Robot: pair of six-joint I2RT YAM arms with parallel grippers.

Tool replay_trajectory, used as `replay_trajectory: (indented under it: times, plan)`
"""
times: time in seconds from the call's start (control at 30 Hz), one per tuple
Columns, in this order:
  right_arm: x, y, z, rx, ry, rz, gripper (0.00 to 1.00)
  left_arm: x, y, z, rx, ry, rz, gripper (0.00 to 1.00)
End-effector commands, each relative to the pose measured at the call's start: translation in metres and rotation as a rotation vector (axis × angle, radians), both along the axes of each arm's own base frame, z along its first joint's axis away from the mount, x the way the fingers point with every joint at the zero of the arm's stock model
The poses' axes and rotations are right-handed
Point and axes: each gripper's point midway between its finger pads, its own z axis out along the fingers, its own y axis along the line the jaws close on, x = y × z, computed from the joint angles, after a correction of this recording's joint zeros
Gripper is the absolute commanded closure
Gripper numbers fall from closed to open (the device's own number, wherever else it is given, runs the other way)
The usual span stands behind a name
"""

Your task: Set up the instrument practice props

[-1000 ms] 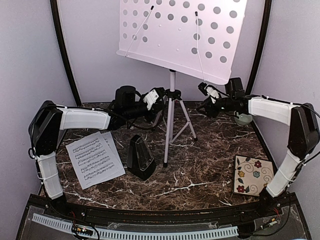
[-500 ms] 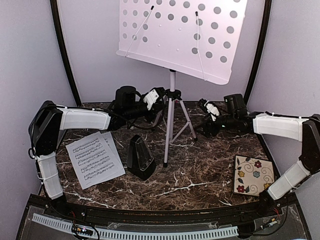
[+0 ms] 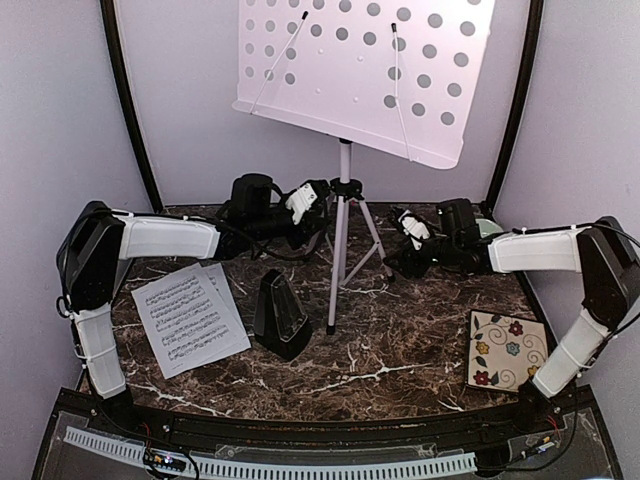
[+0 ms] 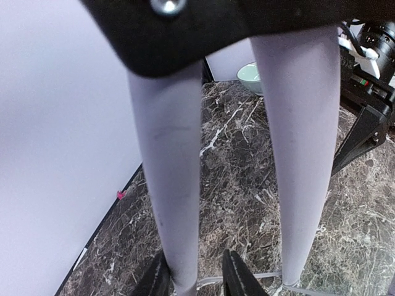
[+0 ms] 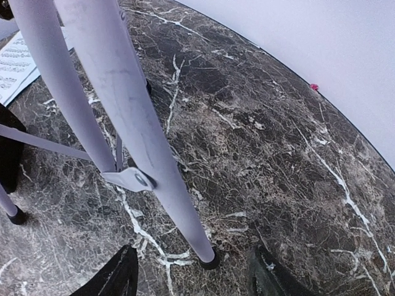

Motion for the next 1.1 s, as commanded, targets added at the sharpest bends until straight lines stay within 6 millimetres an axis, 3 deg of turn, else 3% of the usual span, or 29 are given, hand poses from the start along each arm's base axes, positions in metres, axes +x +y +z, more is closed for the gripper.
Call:
replay_trajectory:
  times: [0.0,0.1,0.2,0.23,0.5,0.73,1.07]
  plan:
    - [0.011,0.005,-0.007,-0.022,-0.052,-0.01,0.41,-0.004,0.003,0.02,-0.022,-0.004,-0.017,0.68]
    - [0.016,0.007,-0.015,-0.047,-0.06,-0.013,0.45,-0.002,0.007,0.017,-0.026,0.011,-0.004,0.65]
    - [0.022,0.009,-0.018,-0.053,-0.073,-0.02,0.49,-0.001,0.02,0.019,-0.089,0.054,0.01,0.6]
    - [0.024,0.009,-0.018,-0.053,-0.08,-0.025,0.5,0.005,0.032,0.018,-0.093,0.058,0.025,0.58]
    - [0.032,0.011,-0.023,-0.076,-0.109,-0.02,0.57,0.001,0.055,-0.025,0.027,0.09,-0.083,0.56]
    - [0.038,0.014,-0.027,-0.091,-0.118,-0.006,0.61,0.006,0.04,-0.032,0.036,0.114,-0.2,0.56]
    - [0.048,0.008,-0.027,-0.126,-0.134,-0.041,0.7,0.021,0.026,-0.051,0.024,0.143,-0.206,0.56]
